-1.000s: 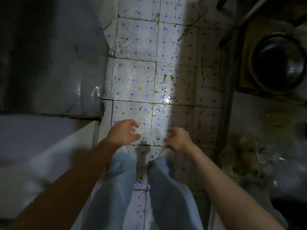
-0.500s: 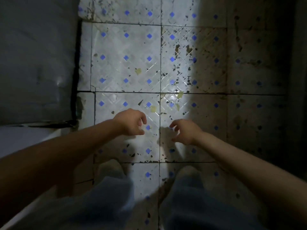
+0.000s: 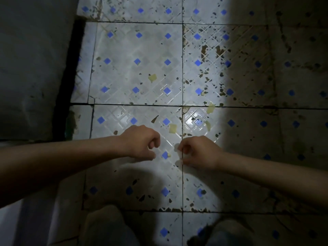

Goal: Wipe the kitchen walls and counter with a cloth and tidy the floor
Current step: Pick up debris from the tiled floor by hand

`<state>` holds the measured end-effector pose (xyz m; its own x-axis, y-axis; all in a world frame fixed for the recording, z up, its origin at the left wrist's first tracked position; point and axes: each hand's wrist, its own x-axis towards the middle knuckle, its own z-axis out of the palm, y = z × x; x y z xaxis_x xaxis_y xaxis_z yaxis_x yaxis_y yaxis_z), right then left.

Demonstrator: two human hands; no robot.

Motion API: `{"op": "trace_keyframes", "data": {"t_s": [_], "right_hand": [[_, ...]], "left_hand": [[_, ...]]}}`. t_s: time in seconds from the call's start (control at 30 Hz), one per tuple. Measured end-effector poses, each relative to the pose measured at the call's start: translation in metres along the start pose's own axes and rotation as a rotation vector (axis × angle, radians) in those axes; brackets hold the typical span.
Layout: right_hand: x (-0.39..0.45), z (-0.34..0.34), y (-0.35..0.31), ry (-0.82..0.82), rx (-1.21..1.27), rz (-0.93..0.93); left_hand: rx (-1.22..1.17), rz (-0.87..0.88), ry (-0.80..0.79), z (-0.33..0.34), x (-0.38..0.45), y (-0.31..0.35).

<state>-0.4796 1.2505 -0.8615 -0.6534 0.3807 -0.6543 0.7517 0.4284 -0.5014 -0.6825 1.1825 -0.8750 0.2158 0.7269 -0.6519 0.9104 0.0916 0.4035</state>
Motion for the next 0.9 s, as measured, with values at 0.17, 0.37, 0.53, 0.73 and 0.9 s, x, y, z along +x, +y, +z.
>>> {"op": "trace_keyframes", "data": {"t_s": [0.17,0.37,0.53,0.73,0.9], "right_hand": [[0.011,0.014,-0.004,0.077,-0.022,-0.02],[0.024,0.022,-0.012,0.213,0.019,-0.04],[0.031,0.036,-0.022,0.196,-0.027,-0.081],[0.033,0.042,-0.023,0.17,-0.183,-0.146],[0.025,0.045,-0.016,0.182,-0.261,-0.165]], "left_hand": [[0.066,0.007,0.03,0.013,-0.006,-0.003],[0.051,-0.031,0.229,0.028,-0.005,0.002],[-0.014,-0.069,0.274,0.03,-0.016,-0.007],[-0.051,-0.12,0.318,0.033,-0.025,-0.021],[-0.074,-0.105,0.316,0.035,-0.022,-0.014]]}}
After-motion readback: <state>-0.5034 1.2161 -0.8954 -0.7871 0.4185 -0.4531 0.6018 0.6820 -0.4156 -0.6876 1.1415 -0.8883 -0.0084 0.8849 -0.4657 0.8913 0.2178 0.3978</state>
